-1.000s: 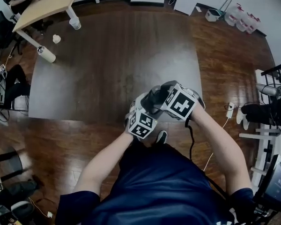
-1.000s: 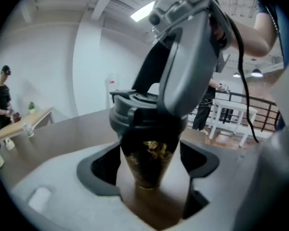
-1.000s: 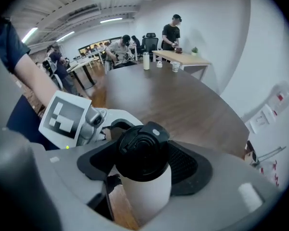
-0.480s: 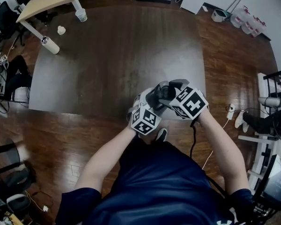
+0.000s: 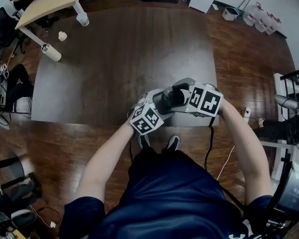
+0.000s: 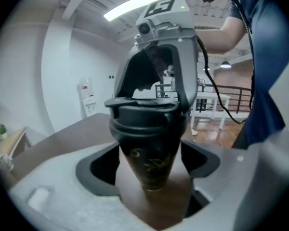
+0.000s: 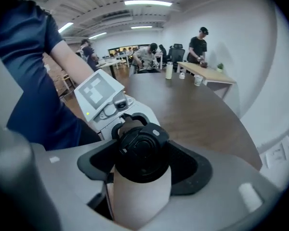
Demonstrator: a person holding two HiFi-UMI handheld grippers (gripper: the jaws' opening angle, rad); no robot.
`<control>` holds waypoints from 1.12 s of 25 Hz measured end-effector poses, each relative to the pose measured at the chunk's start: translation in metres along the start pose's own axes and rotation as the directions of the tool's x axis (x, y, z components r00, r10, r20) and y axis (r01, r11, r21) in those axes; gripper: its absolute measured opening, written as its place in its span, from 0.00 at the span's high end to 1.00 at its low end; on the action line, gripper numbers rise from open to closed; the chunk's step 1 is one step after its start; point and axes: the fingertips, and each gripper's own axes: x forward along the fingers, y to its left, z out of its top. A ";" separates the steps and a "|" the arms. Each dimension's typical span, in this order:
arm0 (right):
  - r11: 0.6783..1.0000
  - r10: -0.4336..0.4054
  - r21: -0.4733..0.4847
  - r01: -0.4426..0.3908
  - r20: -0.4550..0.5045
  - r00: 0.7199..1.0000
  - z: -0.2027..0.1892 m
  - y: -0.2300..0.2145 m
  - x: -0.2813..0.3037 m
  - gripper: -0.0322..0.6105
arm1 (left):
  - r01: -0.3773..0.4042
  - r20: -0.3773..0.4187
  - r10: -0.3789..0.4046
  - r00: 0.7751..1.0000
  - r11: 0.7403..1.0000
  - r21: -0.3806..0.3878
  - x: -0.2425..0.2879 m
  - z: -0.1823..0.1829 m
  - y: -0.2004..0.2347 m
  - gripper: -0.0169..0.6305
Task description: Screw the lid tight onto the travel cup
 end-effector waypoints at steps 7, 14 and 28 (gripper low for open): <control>0.927 -0.193 0.327 0.185 -0.009 0.981 -0.012 -0.010 -0.002 0.43 | -0.115 0.047 0.119 0.992 0.990 -0.080 0.005 0.007 0.001 0.37; 0.924 -0.233 0.312 0.221 0.000 0.973 -0.012 -0.005 -0.008 0.33 | -0.149 0.047 0.155 0.987 0.982 -0.115 0.006 0.008 -0.001 0.37; 0.767 -0.026 -0.574 -0.286 -0.474 0.880 -0.010 0.010 -0.008 0.34 | -0.112 -0.019 0.111 0.994 0.989 -0.095 0.007 0.019 0.000 0.37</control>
